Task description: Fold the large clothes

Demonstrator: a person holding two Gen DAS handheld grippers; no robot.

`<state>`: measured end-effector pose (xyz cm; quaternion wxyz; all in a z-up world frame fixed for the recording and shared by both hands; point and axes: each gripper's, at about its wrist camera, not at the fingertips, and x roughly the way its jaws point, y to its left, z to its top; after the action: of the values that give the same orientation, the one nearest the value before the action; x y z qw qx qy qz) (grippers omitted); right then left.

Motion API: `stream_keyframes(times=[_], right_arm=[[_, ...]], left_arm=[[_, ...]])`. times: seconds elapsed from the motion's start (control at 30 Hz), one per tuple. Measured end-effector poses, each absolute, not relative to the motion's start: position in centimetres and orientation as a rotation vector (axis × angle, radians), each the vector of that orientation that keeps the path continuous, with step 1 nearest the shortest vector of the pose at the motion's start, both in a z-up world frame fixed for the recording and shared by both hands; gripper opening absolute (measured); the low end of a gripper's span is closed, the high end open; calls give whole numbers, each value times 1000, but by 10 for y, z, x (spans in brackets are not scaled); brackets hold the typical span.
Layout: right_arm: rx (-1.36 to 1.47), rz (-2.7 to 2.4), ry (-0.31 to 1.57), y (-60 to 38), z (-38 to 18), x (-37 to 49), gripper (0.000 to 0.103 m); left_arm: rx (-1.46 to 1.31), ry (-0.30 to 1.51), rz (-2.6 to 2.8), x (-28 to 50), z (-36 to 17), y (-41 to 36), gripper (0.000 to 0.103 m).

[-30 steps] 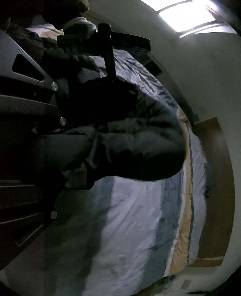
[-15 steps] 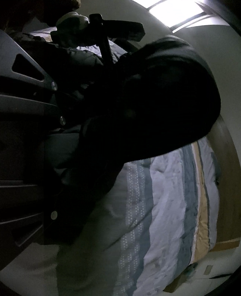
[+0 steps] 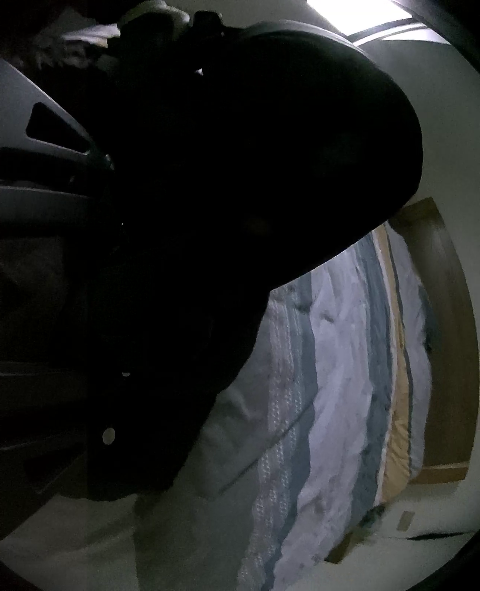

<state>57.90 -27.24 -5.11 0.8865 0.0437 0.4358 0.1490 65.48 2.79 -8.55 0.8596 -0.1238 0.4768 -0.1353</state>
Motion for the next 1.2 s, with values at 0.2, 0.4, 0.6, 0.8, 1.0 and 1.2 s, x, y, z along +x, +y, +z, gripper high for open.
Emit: stream_keyframes(times=[0.2,0.4,0.6,0.8,1.0,1.2], right_arm=[[87,260,860,-276,-58,573,31],[69,287,880,-279,-54,558,50],[30,313,898,-279,-47,534,56],[23,323,935,-295,-18,503,58],[68,296,877,-317,34,516,63],[127,296,796,-309,65,595,64]], left_arm=[[-225,1010,-276,649,-98,24,11],[-210,1018,-292,626,-92,31,26],[-230,1057,-280,591,-91,48,29],[-252,1032,-249,560,-52,75,31],[-246,960,-253,593,10,78,42],[-265,940,-341,687,36,34,43]])
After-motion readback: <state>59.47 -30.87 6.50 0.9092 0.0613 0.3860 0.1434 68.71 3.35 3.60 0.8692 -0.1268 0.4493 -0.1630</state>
